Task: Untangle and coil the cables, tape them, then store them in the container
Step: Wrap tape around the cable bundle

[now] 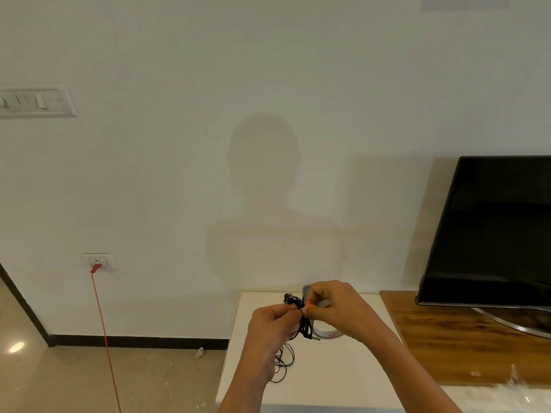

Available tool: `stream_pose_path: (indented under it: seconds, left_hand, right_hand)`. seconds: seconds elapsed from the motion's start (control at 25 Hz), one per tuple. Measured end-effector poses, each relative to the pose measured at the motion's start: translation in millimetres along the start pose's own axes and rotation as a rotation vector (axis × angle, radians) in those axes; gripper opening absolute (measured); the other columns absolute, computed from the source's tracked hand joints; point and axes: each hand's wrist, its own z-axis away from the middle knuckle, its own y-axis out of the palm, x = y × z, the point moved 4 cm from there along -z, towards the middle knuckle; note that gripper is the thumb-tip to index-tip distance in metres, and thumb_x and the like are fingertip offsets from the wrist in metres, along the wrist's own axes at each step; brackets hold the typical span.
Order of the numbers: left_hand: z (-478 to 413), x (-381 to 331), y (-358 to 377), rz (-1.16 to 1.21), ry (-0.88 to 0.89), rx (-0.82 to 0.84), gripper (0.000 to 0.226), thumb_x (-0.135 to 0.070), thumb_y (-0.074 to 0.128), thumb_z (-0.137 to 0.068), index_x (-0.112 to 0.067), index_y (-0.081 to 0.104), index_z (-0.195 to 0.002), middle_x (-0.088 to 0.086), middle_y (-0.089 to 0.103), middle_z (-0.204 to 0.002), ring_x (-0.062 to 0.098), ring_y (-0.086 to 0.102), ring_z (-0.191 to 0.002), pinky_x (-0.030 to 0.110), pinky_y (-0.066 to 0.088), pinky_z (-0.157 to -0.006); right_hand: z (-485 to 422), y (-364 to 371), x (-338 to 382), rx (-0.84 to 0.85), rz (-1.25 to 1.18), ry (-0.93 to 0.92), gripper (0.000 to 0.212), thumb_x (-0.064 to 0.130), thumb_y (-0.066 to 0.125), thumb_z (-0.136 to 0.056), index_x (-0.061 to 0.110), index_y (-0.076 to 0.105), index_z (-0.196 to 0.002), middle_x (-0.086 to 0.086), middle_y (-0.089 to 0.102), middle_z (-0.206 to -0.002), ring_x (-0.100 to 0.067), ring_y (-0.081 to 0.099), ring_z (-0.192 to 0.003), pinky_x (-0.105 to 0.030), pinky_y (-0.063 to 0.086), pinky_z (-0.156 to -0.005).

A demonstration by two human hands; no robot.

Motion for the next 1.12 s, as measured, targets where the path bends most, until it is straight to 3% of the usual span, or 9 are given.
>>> stream_pose_path:
  seconds: [0.24,0.36,0.48,0.56,0.68,0.8,0.92,1.0,1.12]
  left_hand:
    - [-4,3,-1,0.177,-0.1,0.108,0.018,-0.009,0.061,-0.091,0.006,0.071,-0.092,0.004,0.056,-0.059,0.013,0.052,-0.059,0.025,0.048,-0.082]
    - [-5,9,1,0.272,-0.195,0.133,0.015,-0.003,0.058,-0.091,0.007,0.066,-0.098,-0.004,0.053,-0.046,0.005,0.051,-0.043,0.019,0.054,-0.074]
    - [-11,20,2,0.369,-0.29,0.113,0.012,-0.003,0.062,-0.088,0.0,0.073,-0.087,0.003,0.046,-0.059,0.011,0.04,-0.05,0.019,0.056,-0.069]
    - [-11,25,3,0.428,-0.324,0.095,0.012,-0.003,0.06,-0.09,-0.001,0.072,-0.091,0.006,0.053,-0.065,0.013,0.05,-0.054,0.02,0.057,-0.064]
    - [-9,25,6,0.452,-0.323,0.055,0.012,-0.004,0.057,-0.092,-0.001,0.068,-0.097,0.014,0.059,-0.082,0.018,0.061,-0.071,0.02,0.057,-0.06]
    - [-12,27,0,0.316,-0.192,-0.052,0.014,-0.007,0.061,-0.091,-0.003,0.073,-0.084,0.013,0.055,-0.07,0.023,0.057,-0.072,0.025,0.055,-0.071]
    - [-12,25,-4,0.049,-0.048,-0.151,0.017,-0.017,0.065,-0.089,-0.013,0.076,-0.077,0.006,0.065,-0.064,0.021,0.061,-0.071,0.037,0.051,-0.08]
    - [-11,23,-4,-0.046,0.012,-0.195,0.017,-0.018,0.064,-0.09,-0.02,0.075,-0.077,-0.003,0.073,-0.067,0.014,0.066,-0.068,0.029,0.053,-0.075]
    - [-11,21,-2,-0.153,0.065,-0.207,0.016,-0.018,0.062,-0.09,-0.026,0.071,-0.08,-0.001,0.076,-0.075,0.012,0.071,-0.075,0.023,0.053,-0.07]
  right_hand:
    - [-3,-6,4,-0.048,0.072,-0.015,0.02,0.031,0.076,-0.073,0.035,0.059,-0.065,0.01,0.049,-0.093,-0.005,0.049,-0.084,-0.018,0.038,-0.068]
    - [-5,-4,9,-0.013,0.169,0.016,0.008,0.03,0.076,-0.073,0.029,0.068,-0.073,0.009,0.047,-0.09,-0.011,0.05,-0.088,-0.023,0.041,-0.073]
    - [-6,-2,9,-0.02,0.247,0.048,0.022,0.032,0.075,-0.074,0.018,0.075,-0.091,0.011,0.043,-0.074,-0.012,0.051,-0.083,-0.022,0.039,-0.065]
    - [-7,0,10,-0.022,0.272,0.065,0.025,0.034,0.074,-0.075,0.018,0.075,-0.094,0.008,0.043,-0.069,-0.012,0.051,-0.081,-0.021,0.036,-0.063]
    - [-7,3,13,-0.02,0.277,0.035,0.027,0.036,0.072,-0.078,0.018,0.075,-0.098,0.012,0.039,-0.069,-0.011,0.047,-0.081,-0.025,0.034,-0.075]
    - [-2,4,13,-0.032,0.198,-0.025,0.02,0.03,0.066,-0.083,0.016,0.075,-0.092,0.014,0.042,-0.068,-0.007,0.049,-0.071,-0.023,0.043,-0.076]
    - [2,7,10,-0.017,0.164,-0.047,0.021,0.017,0.054,-0.089,0.015,0.075,-0.094,0.016,0.046,-0.064,-0.006,0.052,-0.061,-0.013,0.041,-0.054]
    - [2,13,6,-0.033,0.189,-0.04,0.024,0.016,0.051,-0.089,0.017,0.075,-0.096,0.014,0.051,-0.066,-0.01,0.056,-0.063,-0.012,0.036,-0.049]
    - [2,23,0,-0.089,0.252,-0.003,0.023,0.023,0.052,-0.091,0.019,0.07,-0.104,0.004,0.061,-0.088,-0.014,0.058,-0.078,-0.015,0.038,-0.058]
